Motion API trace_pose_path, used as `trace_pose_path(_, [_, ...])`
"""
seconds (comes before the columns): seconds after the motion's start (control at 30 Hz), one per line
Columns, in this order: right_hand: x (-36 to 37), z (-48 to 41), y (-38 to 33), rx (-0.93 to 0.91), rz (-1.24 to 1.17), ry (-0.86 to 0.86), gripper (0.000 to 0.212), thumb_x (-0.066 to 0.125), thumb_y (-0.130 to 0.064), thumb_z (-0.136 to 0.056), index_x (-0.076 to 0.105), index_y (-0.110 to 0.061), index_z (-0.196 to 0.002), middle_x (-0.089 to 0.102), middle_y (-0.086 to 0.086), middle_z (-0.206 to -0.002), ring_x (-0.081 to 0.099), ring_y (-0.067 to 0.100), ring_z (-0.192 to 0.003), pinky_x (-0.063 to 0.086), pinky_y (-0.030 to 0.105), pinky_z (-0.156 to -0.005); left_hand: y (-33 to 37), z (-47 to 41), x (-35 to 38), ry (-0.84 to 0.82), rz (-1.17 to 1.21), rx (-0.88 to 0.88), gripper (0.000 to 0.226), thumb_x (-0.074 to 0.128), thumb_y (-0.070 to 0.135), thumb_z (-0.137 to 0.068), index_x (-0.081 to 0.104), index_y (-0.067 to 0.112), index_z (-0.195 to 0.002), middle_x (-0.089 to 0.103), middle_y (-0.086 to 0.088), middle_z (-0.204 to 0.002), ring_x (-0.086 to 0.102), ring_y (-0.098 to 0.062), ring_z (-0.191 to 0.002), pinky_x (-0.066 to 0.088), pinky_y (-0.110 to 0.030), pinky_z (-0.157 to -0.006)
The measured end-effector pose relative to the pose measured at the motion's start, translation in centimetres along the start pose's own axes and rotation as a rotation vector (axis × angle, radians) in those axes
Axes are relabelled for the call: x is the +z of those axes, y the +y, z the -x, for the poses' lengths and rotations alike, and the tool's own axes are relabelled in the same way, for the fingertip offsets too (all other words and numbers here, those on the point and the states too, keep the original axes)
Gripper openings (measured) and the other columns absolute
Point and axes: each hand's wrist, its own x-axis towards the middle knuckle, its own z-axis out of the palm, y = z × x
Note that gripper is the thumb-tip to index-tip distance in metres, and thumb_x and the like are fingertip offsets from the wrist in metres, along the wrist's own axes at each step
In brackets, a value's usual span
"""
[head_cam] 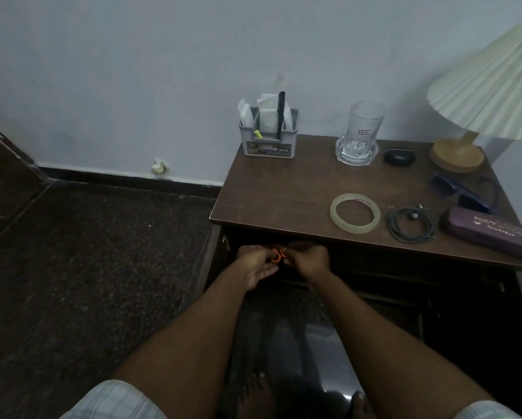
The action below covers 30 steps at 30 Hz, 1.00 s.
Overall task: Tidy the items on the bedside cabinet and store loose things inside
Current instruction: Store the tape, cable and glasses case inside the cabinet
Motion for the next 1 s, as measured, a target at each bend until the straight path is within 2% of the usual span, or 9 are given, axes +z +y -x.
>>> trace_pose_path(0.1, [0.9,-1.9,0.3,0.024,0.120,0.017,0.015,0.075,-0.011,-0.086,0.073,-0.003,-0.098,0.073,0.020,-0.109,0.067,0.021,-0.084,0.053,0.024,-0.074,0.1,-1.4,0.1,0.073,0.012,0.055,0.029,0.059,-0.006,-0.089,0.057,0.002,-0.116,0.068,-0.020,-0.108,0.067,-0.028,-0.096,0.057,-0.029,-0.071])
trace_pose_path(0.17, [1.1,-2.9,0.3,0.068,0.331,-0.033,0.039,0.061,-0.024,-0.098,0.060,-0.006,-0.131,0.055,0.017,-0.142,0.055,0.027,-0.125,0.039,0.024,-0.097,0.4,-2.2,0.2,0.143,0.004,0.107,0.035,0.057,-0.005,-0.091,0.054,-0.002,-0.126,0.066,-0.022,-0.119,0.068,-0.030,-0.103,0.059,-0.030,-0.077])
trace_pose_path(0.23, [1.3,-3.7,0.0,0.071,0.372,-0.049,0.051,0.043,-0.031,-0.106,0.035,-0.010,-0.151,0.033,0.012,-0.159,0.033,0.029,-0.144,0.027,0.026,-0.110,0.5,-3.0,0.4,0.201,-0.008,0.140,0.039,0.055,-0.003,-0.093,0.051,0.000,-0.131,0.062,-0.018,-0.121,0.066,-0.029,-0.107,0.058,-0.032,-0.084])
trace_pose_path(0.33, [1.8,-4.4,0.1,0.088,0.369,-0.098,0.051,0.045,-0.033,-0.105,0.037,-0.012,-0.151,0.038,0.010,-0.156,0.040,0.032,-0.138,0.033,0.030,-0.107,0.4,-3.7,0.6,0.261,-0.043,0.164,0.041,0.053,0.000,-0.093,0.049,0.001,-0.135,0.062,-0.014,-0.116,0.064,-0.027,-0.102,0.056,-0.036,-0.091])
trace_pose_path(0.43, [2.3,-5.1,0.4,0.112,0.316,-0.138,0.050,0.046,-0.032,-0.104,0.041,-0.010,-0.148,0.041,0.013,-0.154,0.043,0.032,-0.135,0.036,0.037,-0.112,0.3,-4.2,0.7,0.317,-0.067,0.165,0.045,0.052,0.004,-0.093,0.048,0.000,-0.137,0.062,-0.017,-0.127,0.062,-0.033,-0.114,0.053,-0.043,-0.102])
trace_pose_path(0.57, [3.3,-5.2,0.3,0.050,0.255,-0.214,0.046,0.041,-0.029,-0.106,0.042,-0.009,-0.147,0.040,0.010,-0.154,0.042,0.028,-0.137,0.034,0.031,-0.111,0.4,-5.0,1.0,0.328,-0.053,0.140,0.042,0.051,0.011,-0.094,0.051,0.004,-0.136,0.063,-0.018,-0.130,0.062,-0.034,-0.116,0.055,-0.041,-0.097])
trace_pose_path(0.7, [3.6,-4.9,0.4,0.047,0.225,-0.335,0.044,0.035,-0.021,-0.108,0.038,-0.005,-0.149,0.040,0.012,-0.154,0.039,0.029,-0.141,0.032,0.032,-0.112,0.8,-5.3,1.3,0.269,0.017,0.112,0.037,0.044,0.021,-0.101,0.055,0.010,-0.134,0.063,-0.014,-0.128,0.062,-0.031,-0.111,0.048,-0.033,-0.082])
trace_pose_path(0.8, [4.2,-4.9,0.0,0.054,0.197,-0.348,0.044,0.034,-0.023,-0.108,0.038,-0.006,-0.149,0.037,0.013,-0.156,0.037,0.029,-0.142,0.030,0.036,-0.117,1.0,-5.4,1.6,0.248,0.048,0.122,0.035,0.040,0.026,-0.104,0.055,0.012,-0.133,0.062,-0.013,-0.129,0.060,-0.032,-0.114,0.050,-0.038,-0.090])
trace_pose_path(1.0, [4.0,-4.7,-0.3,0.073,0.143,-0.352,0.044,0.035,-0.023,-0.108,0.040,-0.006,-0.148,0.040,0.012,-0.154,0.039,0.027,-0.141,0.032,0.025,-0.107,1.2,-5.4,1.5,0.182,0.038,0.107,0.038,0.042,0.028,-0.104,0.054,0.012,-0.136,0.063,-0.016,-0.130,0.061,-0.032,-0.117,0.052,-0.045,-0.102])
